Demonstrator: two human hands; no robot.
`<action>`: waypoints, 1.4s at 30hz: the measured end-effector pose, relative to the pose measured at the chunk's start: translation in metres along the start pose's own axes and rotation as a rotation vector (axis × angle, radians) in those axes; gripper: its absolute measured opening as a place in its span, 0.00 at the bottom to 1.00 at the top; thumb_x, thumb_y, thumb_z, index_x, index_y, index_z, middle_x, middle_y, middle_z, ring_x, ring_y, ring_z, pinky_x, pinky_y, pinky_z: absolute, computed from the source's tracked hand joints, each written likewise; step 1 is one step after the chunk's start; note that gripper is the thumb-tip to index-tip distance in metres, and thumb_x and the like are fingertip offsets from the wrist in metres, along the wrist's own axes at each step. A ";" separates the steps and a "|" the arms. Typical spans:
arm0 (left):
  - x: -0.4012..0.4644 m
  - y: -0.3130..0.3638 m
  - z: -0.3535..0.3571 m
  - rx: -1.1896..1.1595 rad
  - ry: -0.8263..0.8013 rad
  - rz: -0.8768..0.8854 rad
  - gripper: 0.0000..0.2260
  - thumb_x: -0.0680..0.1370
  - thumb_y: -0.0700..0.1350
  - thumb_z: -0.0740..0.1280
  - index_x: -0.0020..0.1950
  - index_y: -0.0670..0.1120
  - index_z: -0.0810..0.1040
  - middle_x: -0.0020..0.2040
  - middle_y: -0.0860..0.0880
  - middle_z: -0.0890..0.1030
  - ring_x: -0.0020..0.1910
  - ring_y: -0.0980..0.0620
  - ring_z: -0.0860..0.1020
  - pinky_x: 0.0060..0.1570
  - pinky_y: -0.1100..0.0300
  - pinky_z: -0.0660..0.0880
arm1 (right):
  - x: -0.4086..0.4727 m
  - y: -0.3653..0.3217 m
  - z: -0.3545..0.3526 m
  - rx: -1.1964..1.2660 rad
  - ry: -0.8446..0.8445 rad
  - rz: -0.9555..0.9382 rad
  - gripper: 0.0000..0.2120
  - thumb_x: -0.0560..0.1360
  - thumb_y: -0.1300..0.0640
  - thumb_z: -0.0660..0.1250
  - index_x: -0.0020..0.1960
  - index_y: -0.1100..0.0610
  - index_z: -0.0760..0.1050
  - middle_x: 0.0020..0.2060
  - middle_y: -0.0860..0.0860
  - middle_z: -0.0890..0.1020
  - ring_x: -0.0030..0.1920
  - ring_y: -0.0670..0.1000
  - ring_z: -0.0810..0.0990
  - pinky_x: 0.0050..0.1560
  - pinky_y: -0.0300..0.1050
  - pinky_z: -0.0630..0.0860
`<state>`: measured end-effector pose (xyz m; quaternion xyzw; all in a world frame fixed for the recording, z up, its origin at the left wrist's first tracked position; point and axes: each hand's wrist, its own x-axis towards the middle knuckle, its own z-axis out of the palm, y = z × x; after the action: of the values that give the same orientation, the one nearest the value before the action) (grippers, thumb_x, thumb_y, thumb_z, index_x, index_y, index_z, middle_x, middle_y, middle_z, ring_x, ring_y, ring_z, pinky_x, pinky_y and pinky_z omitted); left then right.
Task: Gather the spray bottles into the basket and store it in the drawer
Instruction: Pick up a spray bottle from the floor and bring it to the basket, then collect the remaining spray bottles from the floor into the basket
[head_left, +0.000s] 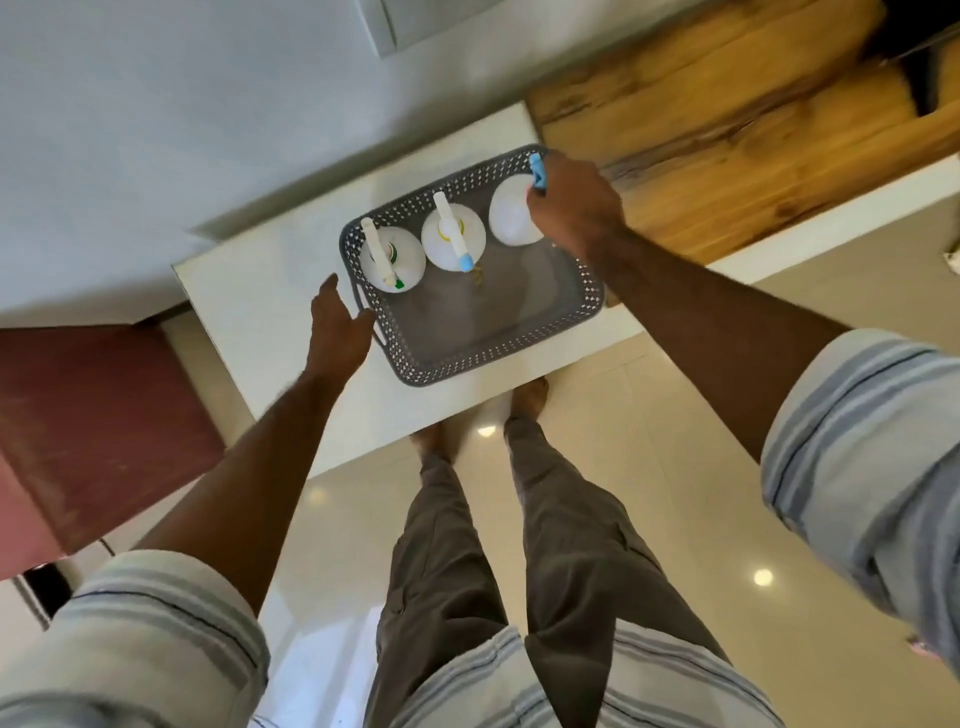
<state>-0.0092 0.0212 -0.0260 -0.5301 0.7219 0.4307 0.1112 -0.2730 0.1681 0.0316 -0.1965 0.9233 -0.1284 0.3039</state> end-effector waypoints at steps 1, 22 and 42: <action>0.006 0.002 0.003 -0.016 0.004 -0.003 0.31 0.80 0.43 0.65 0.81 0.43 0.55 0.81 0.43 0.59 0.79 0.47 0.58 0.74 0.57 0.57 | 0.008 -0.002 0.004 -0.002 -0.003 -0.003 0.21 0.78 0.53 0.60 0.70 0.52 0.70 0.64 0.58 0.78 0.63 0.62 0.78 0.62 0.51 0.75; -0.019 0.078 -0.055 0.285 0.107 0.432 0.26 0.79 0.41 0.63 0.77 0.42 0.63 0.79 0.41 0.61 0.77 0.41 0.62 0.72 0.45 0.64 | -0.041 -0.008 -0.043 0.082 0.033 -0.039 0.29 0.79 0.43 0.62 0.73 0.58 0.61 0.66 0.61 0.74 0.66 0.63 0.74 0.61 0.56 0.74; -0.280 0.318 0.114 1.216 -0.247 1.635 0.34 0.80 0.64 0.53 0.81 0.48 0.52 0.82 0.42 0.53 0.81 0.38 0.54 0.75 0.35 0.58 | -0.369 0.221 -0.110 -0.135 0.428 0.380 0.39 0.80 0.36 0.53 0.82 0.55 0.46 0.81 0.58 0.51 0.81 0.60 0.51 0.79 0.63 0.50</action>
<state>-0.2008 0.3142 0.2381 0.3181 0.9419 -0.0124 0.1069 -0.1313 0.5401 0.2276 -0.0081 0.9931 -0.0461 0.1073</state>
